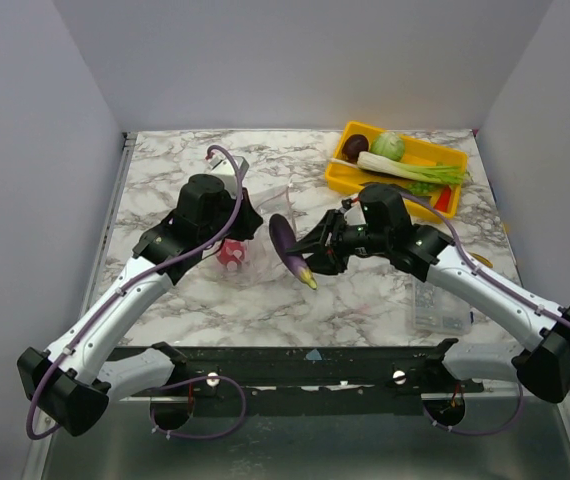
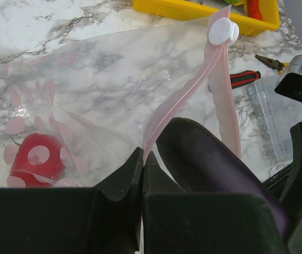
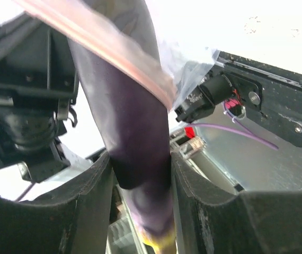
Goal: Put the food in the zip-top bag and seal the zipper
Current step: Place the fake vegetable in the zipper food storage bag, then adjust the zipper food storage bag at the center of the board.
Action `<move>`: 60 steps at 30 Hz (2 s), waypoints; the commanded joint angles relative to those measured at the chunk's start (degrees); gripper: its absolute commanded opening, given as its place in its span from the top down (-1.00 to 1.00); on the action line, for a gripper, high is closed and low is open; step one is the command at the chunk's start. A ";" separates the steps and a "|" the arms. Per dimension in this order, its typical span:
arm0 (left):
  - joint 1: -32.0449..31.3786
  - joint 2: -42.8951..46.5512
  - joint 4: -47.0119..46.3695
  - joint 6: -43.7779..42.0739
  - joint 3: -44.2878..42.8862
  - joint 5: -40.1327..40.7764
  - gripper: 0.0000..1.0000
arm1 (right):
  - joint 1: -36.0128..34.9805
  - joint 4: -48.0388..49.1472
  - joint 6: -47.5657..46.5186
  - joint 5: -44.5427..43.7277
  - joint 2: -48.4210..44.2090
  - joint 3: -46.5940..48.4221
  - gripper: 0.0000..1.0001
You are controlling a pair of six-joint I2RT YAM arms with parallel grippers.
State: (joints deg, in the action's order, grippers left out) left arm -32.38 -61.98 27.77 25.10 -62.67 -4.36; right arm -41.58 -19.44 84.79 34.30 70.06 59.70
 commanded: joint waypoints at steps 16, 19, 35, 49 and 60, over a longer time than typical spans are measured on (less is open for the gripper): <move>-0.30 4.54 -4.55 -0.93 1.87 -3.31 1.00 | -1.54 -2.94 -6.06 -10.12 17.96 17.36 -0.33; -0.27 5.06 -4.52 -1.04 2.11 -3.21 1.00 | -1.64 -7.50 -9.61 -10.37 19.26 19.81 -0.50; -0.30 5.13 -3.91 -1.71 2.21 -3.24 1.00 | -3.15 -26.96 -34.65 -30.31 15.45 29.23 -0.56; 0.65 3.54 3.50 1.29 -10.36 6.63 1.00 | -13.11 -10.87 -53.94 -54.34 24.51 37.51 0.99; 0.88 9.21 -0.03 1.96 -0.29 14.64 1.00 | -15.28 3.16 -59.74 -50.21 16.61 24.41 0.99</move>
State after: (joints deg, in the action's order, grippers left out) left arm -31.83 -54.11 29.32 25.26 -72.55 5.67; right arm -57.14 -19.99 25.36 -14.44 90.56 91.29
